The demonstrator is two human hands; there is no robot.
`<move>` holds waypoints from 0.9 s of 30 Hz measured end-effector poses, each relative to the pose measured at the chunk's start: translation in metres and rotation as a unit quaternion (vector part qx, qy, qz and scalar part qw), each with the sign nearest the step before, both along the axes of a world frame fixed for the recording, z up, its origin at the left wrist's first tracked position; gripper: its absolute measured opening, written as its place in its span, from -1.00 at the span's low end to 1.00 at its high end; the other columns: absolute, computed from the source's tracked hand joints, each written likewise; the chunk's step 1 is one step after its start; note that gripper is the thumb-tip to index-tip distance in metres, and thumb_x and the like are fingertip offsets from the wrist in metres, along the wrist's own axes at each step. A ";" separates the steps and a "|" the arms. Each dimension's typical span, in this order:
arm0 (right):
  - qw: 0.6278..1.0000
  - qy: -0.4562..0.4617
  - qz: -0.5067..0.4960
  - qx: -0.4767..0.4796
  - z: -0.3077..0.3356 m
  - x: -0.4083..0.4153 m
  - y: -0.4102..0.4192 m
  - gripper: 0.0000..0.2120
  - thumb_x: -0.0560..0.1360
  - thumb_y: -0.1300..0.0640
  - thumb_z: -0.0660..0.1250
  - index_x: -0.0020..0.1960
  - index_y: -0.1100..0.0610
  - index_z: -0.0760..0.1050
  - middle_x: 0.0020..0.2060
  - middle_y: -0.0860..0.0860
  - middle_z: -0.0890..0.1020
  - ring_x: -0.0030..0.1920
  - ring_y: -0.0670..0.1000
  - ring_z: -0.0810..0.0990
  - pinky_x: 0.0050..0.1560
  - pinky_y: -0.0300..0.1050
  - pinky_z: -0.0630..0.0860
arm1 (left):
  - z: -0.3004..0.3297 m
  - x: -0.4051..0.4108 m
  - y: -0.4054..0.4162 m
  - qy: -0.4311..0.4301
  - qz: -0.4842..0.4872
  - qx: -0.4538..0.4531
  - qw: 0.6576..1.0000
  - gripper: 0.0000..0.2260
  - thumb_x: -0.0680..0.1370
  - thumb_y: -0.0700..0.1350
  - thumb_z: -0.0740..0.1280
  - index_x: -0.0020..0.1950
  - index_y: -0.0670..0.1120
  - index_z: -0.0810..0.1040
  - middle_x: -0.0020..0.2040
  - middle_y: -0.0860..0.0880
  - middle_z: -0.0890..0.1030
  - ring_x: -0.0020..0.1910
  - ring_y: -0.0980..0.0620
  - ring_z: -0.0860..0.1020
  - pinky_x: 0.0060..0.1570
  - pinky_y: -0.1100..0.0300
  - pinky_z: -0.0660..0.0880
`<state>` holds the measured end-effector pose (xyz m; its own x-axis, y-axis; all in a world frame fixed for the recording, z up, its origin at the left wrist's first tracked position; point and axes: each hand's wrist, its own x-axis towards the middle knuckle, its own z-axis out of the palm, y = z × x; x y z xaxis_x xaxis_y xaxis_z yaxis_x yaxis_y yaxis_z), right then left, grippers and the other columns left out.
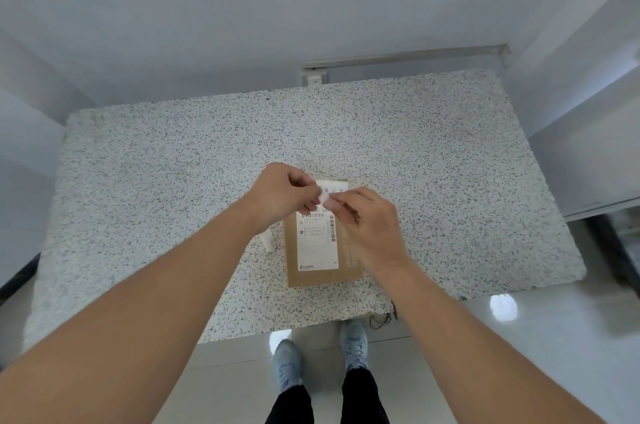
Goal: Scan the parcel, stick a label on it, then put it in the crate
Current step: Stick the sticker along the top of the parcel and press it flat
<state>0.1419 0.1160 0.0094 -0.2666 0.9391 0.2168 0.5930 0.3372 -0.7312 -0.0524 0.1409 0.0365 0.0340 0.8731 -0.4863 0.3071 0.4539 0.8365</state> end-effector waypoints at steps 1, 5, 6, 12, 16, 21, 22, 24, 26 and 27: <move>1.000 0.000 -0.003 -0.027 0.000 0.004 0.000 -0.77 0.56 0.06 0.48 0.07 0.22 0.73 -0.12 0.07 0.72 -0.17 0.02 0.65 -0.12 -0.03 0.62 | -0.002 0.001 0.000 0.025 -0.003 0.014 1.000 -0.94 0.52 -0.26 0.46 -0.14 -0.17 0.73 -0.26 -0.14 0.74 -0.21 -0.11 0.72 -0.09 0.07 0.69; 0.986 0.034 -0.092 -0.134 -0.002 0.014 -0.001 -0.73 0.58 -0.05 0.42 0.16 0.09 0.67 -0.08 -0.07 0.70 -0.12 -0.12 0.66 -0.09 -0.16 0.64 | -0.007 0.000 -0.002 0.042 -0.018 0.038 0.998 -0.94 0.52 -0.27 0.46 -0.11 -0.14 0.71 -0.24 -0.12 0.74 -0.16 -0.13 0.73 0.04 -0.08 0.68; 0.977 0.050 -0.126 -0.163 -0.004 0.015 0.001 -0.73 0.58 -0.07 0.42 0.19 0.06 0.64 -0.08 -0.11 0.68 -0.12 -0.16 0.65 -0.10 -0.21 0.63 | -0.007 0.000 -0.002 0.040 -0.023 0.041 0.998 -0.94 0.52 -0.27 0.47 -0.11 -0.13 0.71 -0.23 -0.12 0.74 -0.15 -0.12 0.73 0.04 -0.08 0.68; 0.942 0.084 -0.201 -0.253 -0.012 0.011 0.016 -0.94 0.59 -0.01 0.44 0.00 -0.05 0.58 -0.10 -0.18 0.65 -0.14 -0.23 0.63 -0.27 -0.42 0.47 | -0.014 0.000 -0.006 0.047 -0.026 0.038 0.998 -0.91 0.52 -0.25 0.48 -0.13 -0.08 0.73 -0.22 -0.08 0.74 -0.15 -0.08 0.73 0.05 -0.04 0.68; 0.943 0.089 -0.199 -0.250 -0.017 0.009 0.022 -0.85 0.59 0.08 0.45 -0.14 -0.07 0.55 -0.20 -0.15 0.66 -0.20 -0.18 0.65 -0.36 -0.47 0.47 | -0.020 0.000 -0.005 0.067 0.003 0.027 0.997 -0.94 0.53 -0.14 0.50 -0.13 -0.09 0.73 -0.24 -0.05 0.75 -0.17 -0.04 0.74 0.02 0.00 0.69; 0.949 0.084 -0.175 -0.249 -0.025 0.003 0.032 -0.89 0.62 0.06 0.40 -0.07 -0.04 0.52 -0.03 -0.02 0.65 -0.09 -0.02 0.69 -0.15 -0.11 0.68 | -0.033 0.005 0.000 0.146 0.063 0.018 0.987 -0.83 0.54 -0.04 0.50 -0.24 -0.06 0.73 -0.34 0.01 0.73 -0.29 0.01 0.73 -0.08 0.04 0.70; 0.951 0.080 -0.172 -0.246 -0.026 0.001 0.034 -0.88 0.62 0.06 0.39 -0.08 -0.05 0.51 -0.01 -0.01 0.64 -0.06 -0.01 0.69 -0.11 -0.08 0.69 | -0.035 0.007 0.001 0.165 0.067 0.020 0.984 -0.81 0.54 -0.03 0.50 -0.25 -0.05 0.72 -0.36 0.02 0.72 -0.32 0.03 0.72 -0.11 0.07 0.70; 0.954 0.065 -0.164 -0.243 -0.030 -0.001 0.038 -0.86 0.63 0.06 0.37 -0.09 -0.06 0.49 0.01 -0.01 0.62 -0.02 0.00 0.66 -0.04 -0.03 0.67 | -0.040 0.008 0.006 0.196 0.072 0.027 0.978 -0.79 0.54 -0.01 0.49 -0.28 -0.04 0.72 -0.39 0.05 0.71 -0.34 0.05 0.71 -0.19 0.12 0.68; 0.955 0.048 -0.162 -0.243 -0.033 -0.002 0.042 -0.85 0.64 0.04 0.35 -0.09 -0.07 0.47 0.02 -0.01 0.60 0.01 0.01 0.65 0.01 0.02 0.66 | -0.044 0.010 0.011 0.222 0.063 0.038 0.972 -0.78 0.55 0.02 0.47 -0.27 -0.02 0.71 -0.37 0.06 0.70 -0.33 0.09 0.68 -0.28 0.21 0.58; 0.956 0.037 -0.162 -0.242 -0.035 -0.002 0.045 -0.86 0.64 0.03 0.34 -0.09 -0.07 0.47 0.03 -0.02 0.59 0.01 0.01 0.64 0.02 0.03 0.65 | -0.045 0.010 0.013 0.240 0.049 0.044 0.968 -0.78 0.55 0.04 0.46 -0.25 0.00 0.70 -0.34 0.09 0.69 -0.31 0.12 0.66 -0.31 0.27 0.52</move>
